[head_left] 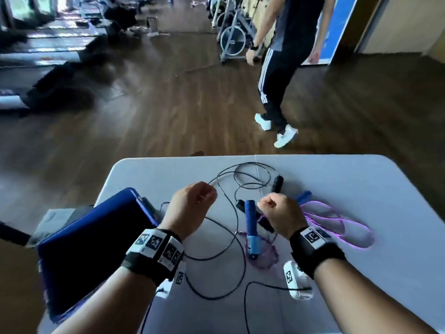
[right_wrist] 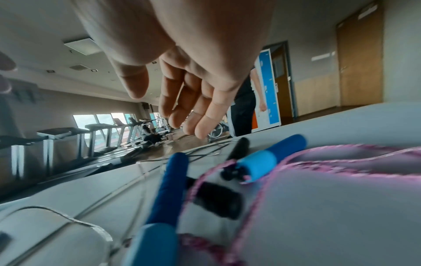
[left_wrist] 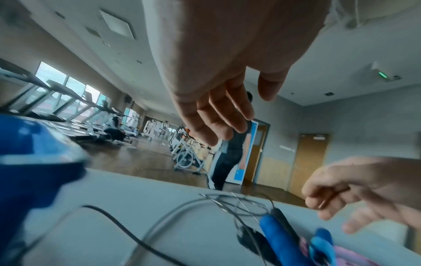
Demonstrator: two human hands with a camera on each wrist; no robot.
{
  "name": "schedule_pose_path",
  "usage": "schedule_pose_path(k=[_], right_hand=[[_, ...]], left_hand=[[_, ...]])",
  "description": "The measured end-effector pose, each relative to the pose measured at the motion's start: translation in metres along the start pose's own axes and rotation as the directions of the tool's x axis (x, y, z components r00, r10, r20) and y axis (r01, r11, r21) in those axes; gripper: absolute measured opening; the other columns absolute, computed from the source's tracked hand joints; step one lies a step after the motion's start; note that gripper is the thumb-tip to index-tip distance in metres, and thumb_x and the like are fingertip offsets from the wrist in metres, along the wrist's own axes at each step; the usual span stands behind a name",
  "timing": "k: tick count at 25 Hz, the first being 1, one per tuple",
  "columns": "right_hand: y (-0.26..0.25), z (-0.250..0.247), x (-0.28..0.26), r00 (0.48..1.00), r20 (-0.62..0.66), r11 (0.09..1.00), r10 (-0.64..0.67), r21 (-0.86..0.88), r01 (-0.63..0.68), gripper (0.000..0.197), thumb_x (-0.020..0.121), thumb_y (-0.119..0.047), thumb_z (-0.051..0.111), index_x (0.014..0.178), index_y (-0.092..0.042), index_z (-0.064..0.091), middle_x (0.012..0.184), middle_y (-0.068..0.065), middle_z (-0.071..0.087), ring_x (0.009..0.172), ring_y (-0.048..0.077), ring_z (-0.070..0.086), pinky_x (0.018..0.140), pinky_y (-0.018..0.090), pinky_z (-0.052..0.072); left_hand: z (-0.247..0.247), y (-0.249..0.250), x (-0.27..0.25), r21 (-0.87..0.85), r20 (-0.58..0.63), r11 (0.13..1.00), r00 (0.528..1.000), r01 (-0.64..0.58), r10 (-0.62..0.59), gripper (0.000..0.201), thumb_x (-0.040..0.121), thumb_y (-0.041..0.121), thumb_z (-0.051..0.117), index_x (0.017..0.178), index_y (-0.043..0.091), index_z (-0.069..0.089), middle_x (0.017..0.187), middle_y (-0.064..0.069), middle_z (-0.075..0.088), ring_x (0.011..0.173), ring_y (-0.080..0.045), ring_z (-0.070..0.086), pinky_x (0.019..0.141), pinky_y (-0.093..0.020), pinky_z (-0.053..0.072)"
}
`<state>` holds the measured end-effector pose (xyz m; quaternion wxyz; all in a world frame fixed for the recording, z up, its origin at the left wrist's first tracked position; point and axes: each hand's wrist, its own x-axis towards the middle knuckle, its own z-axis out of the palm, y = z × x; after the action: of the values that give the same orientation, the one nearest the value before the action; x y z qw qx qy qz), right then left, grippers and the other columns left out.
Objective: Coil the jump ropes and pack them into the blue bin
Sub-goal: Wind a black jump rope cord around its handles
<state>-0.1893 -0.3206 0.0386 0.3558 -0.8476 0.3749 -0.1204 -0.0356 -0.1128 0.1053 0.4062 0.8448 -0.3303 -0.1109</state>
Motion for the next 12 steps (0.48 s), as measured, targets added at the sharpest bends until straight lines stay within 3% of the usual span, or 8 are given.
schedule_pose_path(k=[3,6,7,9,12], right_hand=[[0.043,-0.035,-0.007,0.998,0.029,0.994,0.058,-0.096,-0.055,0.024,0.088,-0.030,0.064,0.068,-0.018,0.058,0.072,0.004,0.068,0.078,0.032,0.064,0.071,0.036,0.050],[0.081,-0.050,0.000,0.994,0.108,0.964,-0.007,-0.264,0.035,0.013,0.087,-0.027,0.066,0.077,-0.018,0.067,0.087,0.010,0.071,0.088,0.033,0.066,0.074,0.038,0.050],[0.088,-0.052,0.007,0.989,0.142,0.944,-0.051,-0.317,0.094,0.011,0.087,-0.026,0.066,0.085,-0.016,0.070,0.095,0.008,0.071,0.095,0.032,0.065,0.079,0.037,0.051],[0.095,-0.050,0.026,0.960,0.230,0.898,-0.162,-0.368,0.240,0.019,0.085,-0.022,0.063,0.101,-0.016,0.071,0.111,0.004,0.067,0.112,0.027,0.058,0.089,0.036,0.050],[0.096,-0.043,0.051,0.894,0.411,0.819,-0.181,-0.441,0.368,0.037,0.084,-0.023,0.061,0.122,-0.019,0.060,0.128,0.000,0.059,0.128,0.025,0.046,0.103,0.040,0.045]], left_hand=[[0.055,0.005,0.000,0.076,0.126,0.997,0.992,0.014,-0.023,0.013,0.093,0.030,0.066,0.087,0.020,0.070,0.072,0.011,0.065,0.070,-0.003,0.058,0.060,-0.011,0.038],[0.108,-0.002,-0.004,0.173,0.215,0.982,0.970,0.076,-0.113,0.010,0.092,0.031,0.067,0.088,0.022,0.072,0.076,0.010,0.068,0.074,-0.012,0.061,0.067,-0.026,0.042],[0.122,-0.003,-0.003,0.198,0.216,0.974,0.965,0.108,-0.151,0.009,0.091,0.031,0.068,0.094,0.023,0.072,0.084,0.009,0.069,0.081,-0.015,0.064,0.071,-0.027,0.044],[0.141,-0.005,0.002,0.233,0.201,0.958,0.955,0.170,-0.218,0.028,0.091,0.032,0.068,0.117,0.023,0.068,0.105,0.003,0.069,0.090,-0.018,0.064,0.078,-0.027,0.048],[0.160,-0.005,0.010,0.307,0.235,0.921,0.919,0.240,-0.318,0.053,0.090,0.038,0.068,0.138,0.023,0.053,0.118,-0.003,0.067,0.091,-0.018,0.062,0.075,-0.024,0.046]])
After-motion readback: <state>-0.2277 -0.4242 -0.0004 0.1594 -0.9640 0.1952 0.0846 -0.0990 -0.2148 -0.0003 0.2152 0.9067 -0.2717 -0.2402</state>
